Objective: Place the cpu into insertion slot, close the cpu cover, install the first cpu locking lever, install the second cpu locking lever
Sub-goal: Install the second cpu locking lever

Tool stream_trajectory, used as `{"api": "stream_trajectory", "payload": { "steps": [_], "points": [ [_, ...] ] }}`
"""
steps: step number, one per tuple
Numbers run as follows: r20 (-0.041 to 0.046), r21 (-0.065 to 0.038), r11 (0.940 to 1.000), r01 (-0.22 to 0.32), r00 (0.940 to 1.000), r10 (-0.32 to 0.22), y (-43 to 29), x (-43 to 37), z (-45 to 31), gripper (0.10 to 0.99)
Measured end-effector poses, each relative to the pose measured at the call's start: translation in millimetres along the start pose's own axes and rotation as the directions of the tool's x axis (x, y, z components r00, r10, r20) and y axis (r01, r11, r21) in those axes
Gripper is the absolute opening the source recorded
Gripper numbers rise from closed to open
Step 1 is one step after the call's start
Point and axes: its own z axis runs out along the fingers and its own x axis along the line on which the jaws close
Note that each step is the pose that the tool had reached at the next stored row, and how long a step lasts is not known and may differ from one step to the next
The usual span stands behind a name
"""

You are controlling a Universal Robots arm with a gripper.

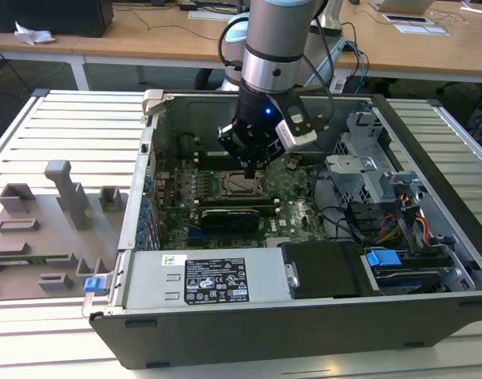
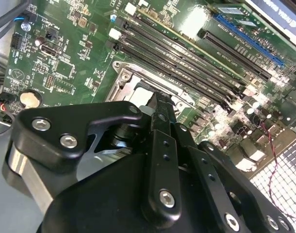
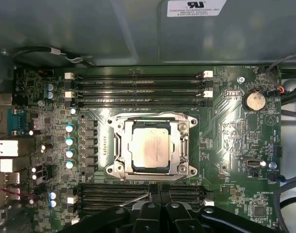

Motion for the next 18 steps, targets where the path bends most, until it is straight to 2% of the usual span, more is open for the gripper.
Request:
{"api": "stream_trajectory", "payload": {
  "steps": [9,11,13,14,18],
  "points": [
    [-0.0006,-0.002,1.0000,0.000,1.0000,0.000,-0.4,-0.9,12.0,0.106],
    [-0.0004,-0.018,0.9998,0.001,1.0000,-0.001,-5.2,-0.8,12.4,0.106],
    [-0.0002,-0.039,0.9992,0.002,1.0000,-0.002,-11.0,-0.6,12.6,0.106],
    [-0.0001,-0.057,0.9984,0.003,1.0000,-0.003,-15.7,-0.3,12.7,0.106],
    [0.0003,-0.099,0.9951,0.005,1.0000,-0.005,-29.4,1.6,13.6,0.106]
  ]
}}
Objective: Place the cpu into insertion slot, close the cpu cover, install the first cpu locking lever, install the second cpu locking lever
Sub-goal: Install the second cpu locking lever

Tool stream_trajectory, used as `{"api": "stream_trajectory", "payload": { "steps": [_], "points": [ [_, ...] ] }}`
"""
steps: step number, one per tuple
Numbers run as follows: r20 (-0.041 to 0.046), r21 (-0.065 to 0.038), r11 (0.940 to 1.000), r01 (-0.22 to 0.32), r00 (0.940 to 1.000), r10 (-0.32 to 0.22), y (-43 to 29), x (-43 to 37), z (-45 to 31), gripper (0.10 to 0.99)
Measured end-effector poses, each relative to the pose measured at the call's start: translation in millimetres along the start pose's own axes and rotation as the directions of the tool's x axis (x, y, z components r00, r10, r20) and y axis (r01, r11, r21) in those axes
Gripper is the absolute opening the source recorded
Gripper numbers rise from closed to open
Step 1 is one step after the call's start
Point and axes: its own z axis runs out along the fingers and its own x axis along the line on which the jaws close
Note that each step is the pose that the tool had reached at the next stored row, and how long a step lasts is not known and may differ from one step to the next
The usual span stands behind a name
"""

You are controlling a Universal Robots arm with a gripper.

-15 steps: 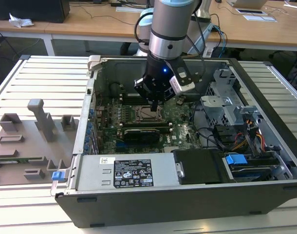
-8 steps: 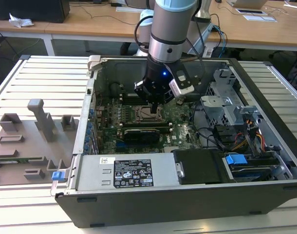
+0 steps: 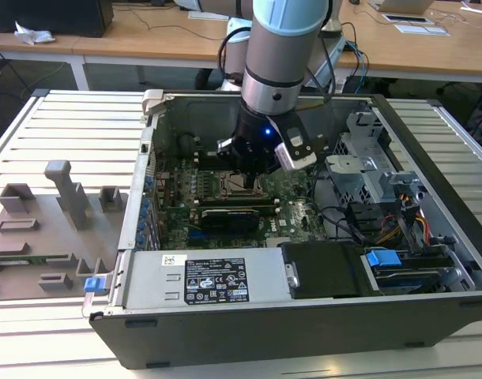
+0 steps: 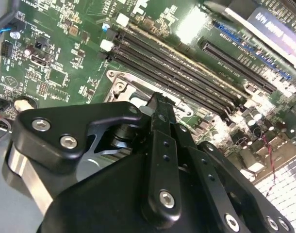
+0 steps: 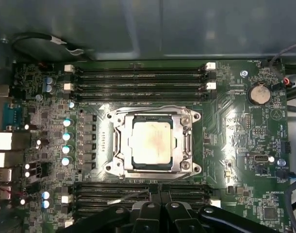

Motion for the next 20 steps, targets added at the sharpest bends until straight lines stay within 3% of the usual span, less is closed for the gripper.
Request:
{"api": "stream_trajectory", "payload": {
  "steps": [2,3,7,13,20],
  "points": [
    [0.0002,-0.017,0.9999,0.001,1.0000,-0.001,-3.3,5.6,1.0,0.106],
    [0.0003,-0.019,0.9998,0.001,1.0000,-0.001,-3.4,11.3,2.4,0.106],
    [0.0004,-0.020,0.9998,0.001,1.0000,-0.001,-4.0,29.6,10.0,0.106],
    [-0.0001,-0.020,0.9998,0.005,1.0000,-0.005,-6.0,45.1,25.9,0.106],
    [-0.0070,-0.019,0.9968,0.078,0.9969,-0.078,-4.2,48.3,32.0,0.106]
  ]
}}
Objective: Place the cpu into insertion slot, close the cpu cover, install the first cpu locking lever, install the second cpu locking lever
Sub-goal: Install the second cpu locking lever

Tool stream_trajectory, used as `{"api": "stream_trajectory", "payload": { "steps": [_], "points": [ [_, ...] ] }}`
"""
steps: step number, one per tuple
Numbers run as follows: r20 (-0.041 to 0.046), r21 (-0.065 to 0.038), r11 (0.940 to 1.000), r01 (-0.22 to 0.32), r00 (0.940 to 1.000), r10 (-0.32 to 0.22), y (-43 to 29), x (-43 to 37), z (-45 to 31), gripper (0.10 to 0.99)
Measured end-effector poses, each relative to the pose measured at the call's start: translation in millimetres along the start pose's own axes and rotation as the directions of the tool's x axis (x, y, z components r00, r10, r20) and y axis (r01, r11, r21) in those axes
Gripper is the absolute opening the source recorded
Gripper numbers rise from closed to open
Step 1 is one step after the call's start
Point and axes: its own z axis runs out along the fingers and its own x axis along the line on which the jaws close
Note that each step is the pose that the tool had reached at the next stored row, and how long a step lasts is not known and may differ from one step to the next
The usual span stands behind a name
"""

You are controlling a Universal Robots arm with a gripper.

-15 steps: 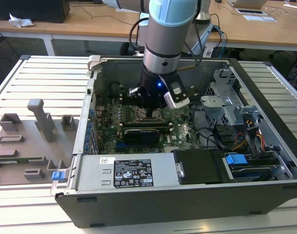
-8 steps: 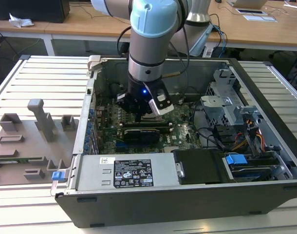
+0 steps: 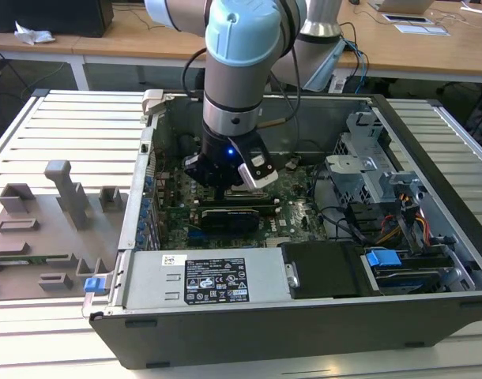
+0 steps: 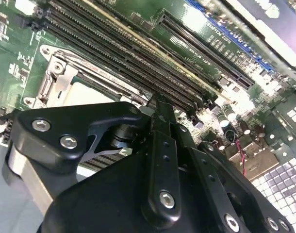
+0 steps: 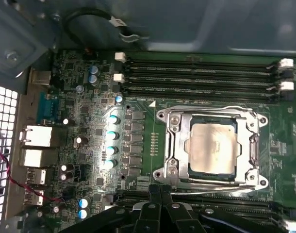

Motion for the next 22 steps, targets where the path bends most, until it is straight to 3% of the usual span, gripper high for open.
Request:
{"api": "stream_trajectory", "payload": {
  "steps": [7,13,19,22],
  "points": [
    [-0.0045,0.002,0.9993,0.039,0.9992,-0.039,6.4,-0.8,4.6,0.106],
    [-0.0046,0.001,0.9989,0.047,0.9989,-0.047,6.5,-1.9,13.2,0.106],
    [-0.0059,0.002,0.9986,0.053,0.9986,-0.053,3.1,-2.3,12.2,0.106],
    [-0.0061,0.002,0.9986,0.053,0.9986,-0.053,3.0,-1.8,6.0,0.106]
  ]
}}
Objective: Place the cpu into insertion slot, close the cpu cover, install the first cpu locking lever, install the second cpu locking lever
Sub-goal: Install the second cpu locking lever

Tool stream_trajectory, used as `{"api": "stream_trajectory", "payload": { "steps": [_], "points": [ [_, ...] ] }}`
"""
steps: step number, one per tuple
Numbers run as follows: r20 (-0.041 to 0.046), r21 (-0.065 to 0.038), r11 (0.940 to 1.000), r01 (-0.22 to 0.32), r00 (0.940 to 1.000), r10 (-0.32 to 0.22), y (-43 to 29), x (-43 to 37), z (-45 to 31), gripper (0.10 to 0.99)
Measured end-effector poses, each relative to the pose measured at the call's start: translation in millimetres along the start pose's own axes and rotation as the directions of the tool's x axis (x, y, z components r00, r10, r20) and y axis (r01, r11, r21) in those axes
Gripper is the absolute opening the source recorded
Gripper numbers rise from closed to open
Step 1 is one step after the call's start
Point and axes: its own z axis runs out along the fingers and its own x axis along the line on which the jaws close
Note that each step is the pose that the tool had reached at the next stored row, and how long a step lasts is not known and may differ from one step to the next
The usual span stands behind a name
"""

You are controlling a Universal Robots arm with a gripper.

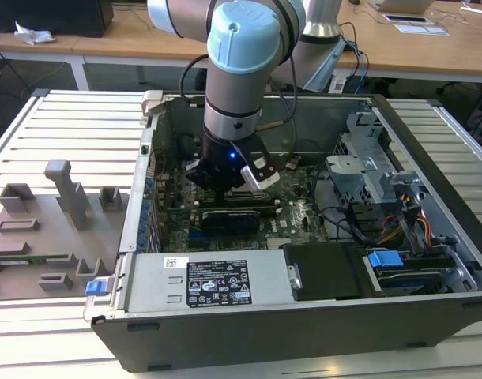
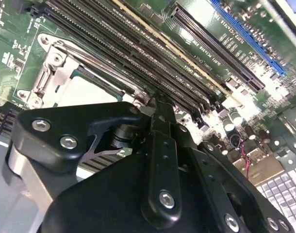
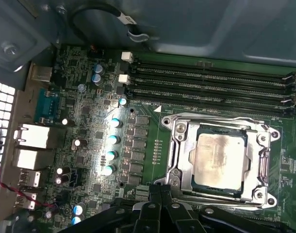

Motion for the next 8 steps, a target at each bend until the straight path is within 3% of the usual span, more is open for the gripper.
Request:
{"api": "stream_trajectory", "payload": {
  "steps": [3,8],
  "points": [
    [0.0000,0.000,1.0000,0.000,1.0000,0.000,1.6,0.0,-5.3,0.106],
    [0.0000,0.000,1.0000,0.000,1.0000,0.000,12.1,-3.4,-10.9,0.106]
  ]
}}
